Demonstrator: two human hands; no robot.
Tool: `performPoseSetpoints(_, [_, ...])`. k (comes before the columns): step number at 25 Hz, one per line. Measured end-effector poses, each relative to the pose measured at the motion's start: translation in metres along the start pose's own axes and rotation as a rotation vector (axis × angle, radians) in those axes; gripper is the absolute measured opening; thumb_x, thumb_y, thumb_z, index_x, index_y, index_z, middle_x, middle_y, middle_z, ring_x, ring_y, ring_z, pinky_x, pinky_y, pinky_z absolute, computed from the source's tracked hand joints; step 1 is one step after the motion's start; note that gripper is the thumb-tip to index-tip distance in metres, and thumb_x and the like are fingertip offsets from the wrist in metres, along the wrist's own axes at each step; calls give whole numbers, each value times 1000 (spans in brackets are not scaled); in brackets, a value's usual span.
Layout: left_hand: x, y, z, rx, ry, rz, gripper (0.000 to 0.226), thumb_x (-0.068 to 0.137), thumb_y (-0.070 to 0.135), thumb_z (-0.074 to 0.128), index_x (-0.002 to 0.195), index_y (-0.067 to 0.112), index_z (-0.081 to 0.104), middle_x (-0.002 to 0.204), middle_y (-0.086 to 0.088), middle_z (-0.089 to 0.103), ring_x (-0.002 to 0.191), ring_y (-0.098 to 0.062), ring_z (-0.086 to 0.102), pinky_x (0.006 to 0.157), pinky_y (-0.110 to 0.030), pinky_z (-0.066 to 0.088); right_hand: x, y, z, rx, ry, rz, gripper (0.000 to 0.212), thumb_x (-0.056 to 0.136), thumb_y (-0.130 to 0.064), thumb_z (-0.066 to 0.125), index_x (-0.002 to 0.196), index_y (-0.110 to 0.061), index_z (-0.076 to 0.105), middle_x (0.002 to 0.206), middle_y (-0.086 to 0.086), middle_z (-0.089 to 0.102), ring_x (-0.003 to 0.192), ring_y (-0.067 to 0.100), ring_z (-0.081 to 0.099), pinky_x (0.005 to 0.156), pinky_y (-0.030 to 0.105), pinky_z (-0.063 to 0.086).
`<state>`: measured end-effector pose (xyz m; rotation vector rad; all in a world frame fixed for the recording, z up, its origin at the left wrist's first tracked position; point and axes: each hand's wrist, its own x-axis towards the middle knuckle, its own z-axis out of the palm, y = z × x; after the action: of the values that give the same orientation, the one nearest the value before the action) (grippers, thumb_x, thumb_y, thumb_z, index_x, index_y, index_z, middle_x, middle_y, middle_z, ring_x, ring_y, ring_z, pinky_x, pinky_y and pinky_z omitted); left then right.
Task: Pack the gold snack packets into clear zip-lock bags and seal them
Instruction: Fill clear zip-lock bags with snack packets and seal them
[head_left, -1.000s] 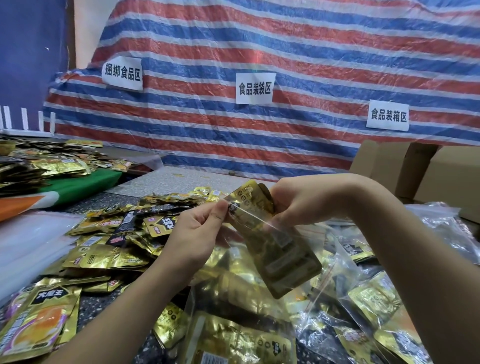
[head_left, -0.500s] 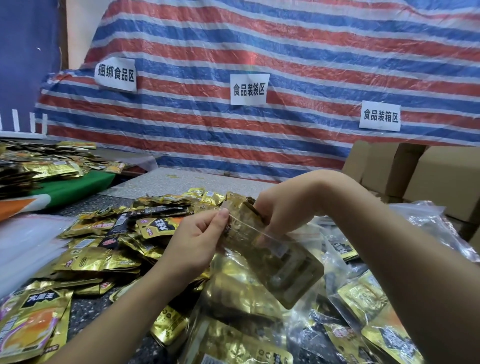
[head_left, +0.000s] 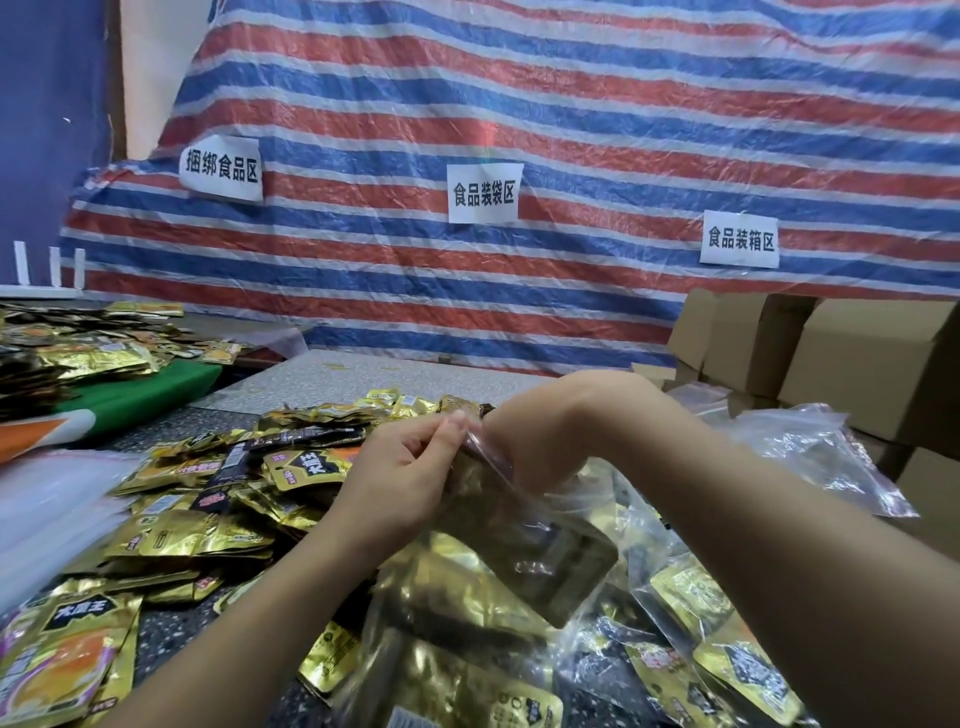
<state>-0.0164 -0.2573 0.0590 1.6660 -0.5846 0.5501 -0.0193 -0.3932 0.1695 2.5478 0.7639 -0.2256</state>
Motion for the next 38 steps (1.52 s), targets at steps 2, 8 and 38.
performPoseSetpoints(2, [2, 5, -1, -18, 49, -38, 38, 103, 31, 46, 84, 36, 78, 75, 5, 75, 71, -7, 71, 58, -17, 52, -6, 3, 4, 105, 82, 5, 28, 84, -42, 75, 77, -19, 61, 70, -2, 60, 57, 13, 51, 49, 24, 40])
performPoseSetpoints(8, [10, 25, -5, -58, 143, -79, 40, 102, 32, 47, 78, 15, 75, 76, -3, 76, 69, -25, 73, 61, -32, 59, -31, 29, -2, 352, 335, -25, 41, 96, -46, 58, 80, -11, 74, 70, -7, 66, 52, 3, 47, 55, 21, 37])
performPoseSetpoints(38, [27, 26, 13, 143, 312, 194, 38, 100, 38, 42, 76, 13, 56, 60, 2, 55, 47, -7, 46, 45, -25, 36, -40, 43, 19, 649, 882, 25, 45, 92, -57, 49, 87, -16, 67, 74, -4, 65, 67, 12, 61, 60, 31, 49])
